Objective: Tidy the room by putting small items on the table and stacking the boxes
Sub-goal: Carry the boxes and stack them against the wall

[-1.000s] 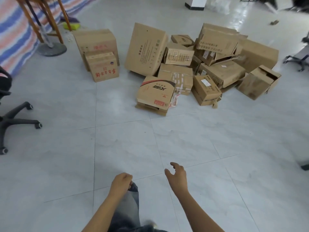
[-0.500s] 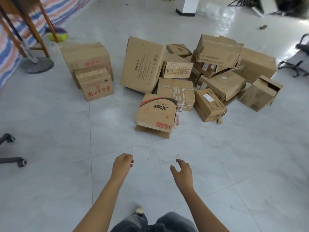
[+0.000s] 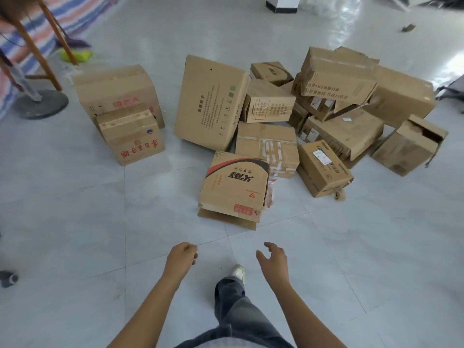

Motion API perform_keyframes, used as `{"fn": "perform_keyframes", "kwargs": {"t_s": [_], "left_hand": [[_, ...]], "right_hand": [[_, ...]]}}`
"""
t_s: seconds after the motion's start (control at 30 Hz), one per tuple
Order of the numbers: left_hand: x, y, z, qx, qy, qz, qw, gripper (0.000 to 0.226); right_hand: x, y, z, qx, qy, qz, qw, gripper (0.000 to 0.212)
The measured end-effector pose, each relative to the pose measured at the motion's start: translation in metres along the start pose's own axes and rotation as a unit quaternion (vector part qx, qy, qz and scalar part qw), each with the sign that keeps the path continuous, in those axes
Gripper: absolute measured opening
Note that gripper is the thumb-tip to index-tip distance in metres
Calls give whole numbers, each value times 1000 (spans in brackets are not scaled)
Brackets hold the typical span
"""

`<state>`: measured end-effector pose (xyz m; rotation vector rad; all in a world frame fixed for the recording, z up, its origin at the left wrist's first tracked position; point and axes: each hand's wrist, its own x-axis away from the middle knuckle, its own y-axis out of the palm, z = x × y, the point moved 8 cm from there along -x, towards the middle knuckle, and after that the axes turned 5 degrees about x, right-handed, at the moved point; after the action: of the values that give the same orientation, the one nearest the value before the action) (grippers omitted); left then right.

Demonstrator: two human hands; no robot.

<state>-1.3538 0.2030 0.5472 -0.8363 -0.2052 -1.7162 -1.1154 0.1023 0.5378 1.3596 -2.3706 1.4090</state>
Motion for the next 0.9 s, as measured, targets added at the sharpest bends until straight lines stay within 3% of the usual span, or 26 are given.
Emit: {"fn": "perform_keyframes", "kwargs": {"t_s": [0.23,0.47,0.73,0.9], "left_hand": [[-73,3,94,15,11,54,998,19],[-107,39,109,-64,-28,4,998,18],[-185,-20,125,0,-81,81,993,17],[-256,-67,158,34,-75,72,994,25]], "right_hand": [[-112,-44,-94,-64,-67,17,996,38],[-155,-14,-92,-23,-36,-66,997,43],[-225,11,-167,27,-29,-108,993,42],[-270,48,-237,75,-47,-120,989,43]]}}
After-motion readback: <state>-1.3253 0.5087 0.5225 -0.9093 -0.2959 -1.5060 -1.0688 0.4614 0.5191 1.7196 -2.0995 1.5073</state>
